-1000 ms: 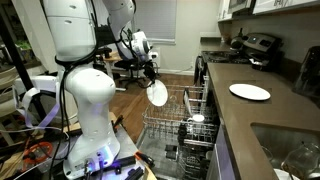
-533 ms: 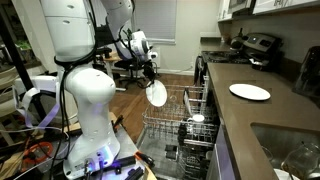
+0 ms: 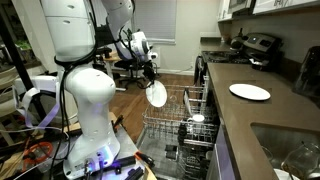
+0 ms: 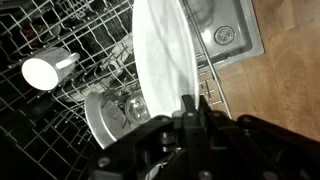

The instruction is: Take the white plate on the top and put it behind the white cup in the dishwasher

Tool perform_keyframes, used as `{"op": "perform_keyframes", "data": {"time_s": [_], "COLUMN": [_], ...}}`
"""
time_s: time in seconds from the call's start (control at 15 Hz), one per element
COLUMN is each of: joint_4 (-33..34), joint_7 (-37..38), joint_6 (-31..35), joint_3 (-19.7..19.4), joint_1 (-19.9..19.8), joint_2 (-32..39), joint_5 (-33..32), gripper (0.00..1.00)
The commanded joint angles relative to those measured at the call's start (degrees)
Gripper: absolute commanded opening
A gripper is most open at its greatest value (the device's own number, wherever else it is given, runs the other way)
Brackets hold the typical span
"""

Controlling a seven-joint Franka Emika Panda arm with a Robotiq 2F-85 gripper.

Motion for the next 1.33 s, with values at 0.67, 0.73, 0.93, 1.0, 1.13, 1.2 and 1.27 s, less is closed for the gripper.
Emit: {"op": "perform_keyframes", "data": {"time_s": [0.67,0.73,0.93,1.0,1.13,1.2,1.27], "joint_4": [-5.9,-6.2,-7.1,-7.4,-7.9,-8.2,-8.4], "joint_7": [-27.3,-29.3,-34.8,-36.2,-40.1,-42.5,-44.8], "joint_6": [-0.3,-0.4,-0.4,-0.5,-0.2,0.5,1.0], "joint_3": [-2.2,-2.3,-3.0,-3.3,-4.1,-4.5,-4.9], "joint_1": [-1.2,-1.3,-2.0,-2.2,-2.7,-3.2,-3.5], "joint_2": [-3.4,-3.6,-4.0,-4.1,-4.2,-4.0,-4.0], "joint_5": [18.4,19.3,20.6,20.6,21.1,21.7,22.5], "gripper": [0.05,0.05,0.05,0.05,0.05,0.05,0.05]}}
